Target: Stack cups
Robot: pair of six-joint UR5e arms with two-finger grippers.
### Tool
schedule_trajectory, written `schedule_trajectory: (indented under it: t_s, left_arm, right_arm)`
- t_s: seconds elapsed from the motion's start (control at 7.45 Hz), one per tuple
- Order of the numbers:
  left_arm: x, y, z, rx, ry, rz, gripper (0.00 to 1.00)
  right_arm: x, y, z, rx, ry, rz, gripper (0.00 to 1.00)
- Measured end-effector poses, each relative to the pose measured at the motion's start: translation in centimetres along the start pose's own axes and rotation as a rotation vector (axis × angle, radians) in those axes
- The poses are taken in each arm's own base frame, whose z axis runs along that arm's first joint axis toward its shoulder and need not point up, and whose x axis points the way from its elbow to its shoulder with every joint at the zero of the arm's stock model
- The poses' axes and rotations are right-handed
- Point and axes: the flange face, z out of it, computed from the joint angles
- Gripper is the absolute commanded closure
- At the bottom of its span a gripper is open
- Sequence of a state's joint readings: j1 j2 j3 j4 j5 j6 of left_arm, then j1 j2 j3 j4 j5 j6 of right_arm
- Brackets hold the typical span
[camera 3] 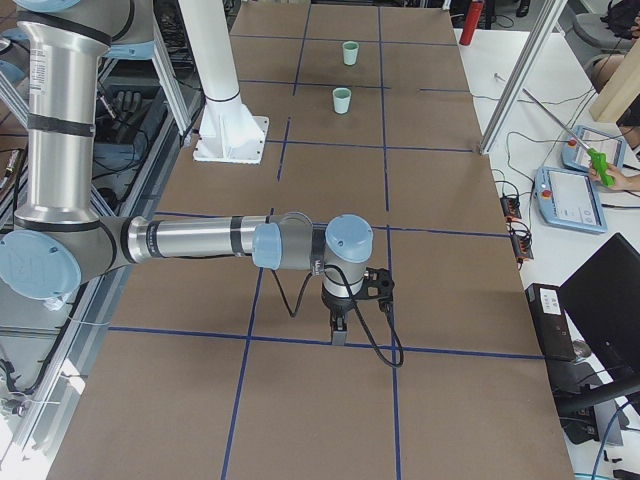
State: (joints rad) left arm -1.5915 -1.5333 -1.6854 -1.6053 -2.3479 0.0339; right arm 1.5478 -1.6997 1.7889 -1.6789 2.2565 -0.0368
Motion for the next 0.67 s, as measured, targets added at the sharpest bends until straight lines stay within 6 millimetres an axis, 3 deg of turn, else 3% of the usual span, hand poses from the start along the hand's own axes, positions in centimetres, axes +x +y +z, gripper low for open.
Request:
schedule_trajectory:
  t_s: [0.27, 0.67]
  left_arm:
    - [1.4, -0.6, 0.2, 0.016, 0.003, -0.003, 0.0]
    - [8.3, -1.3, 5.0, 0.038, 0.043, -0.111, 0.0]
  right_arm:
    - [0.0, 0.0, 0.0, 0.0, 0.0, 0.0, 0.0]
    - [0.0, 0.0, 0.0, 0.0, 0.0, 0.0, 0.0]
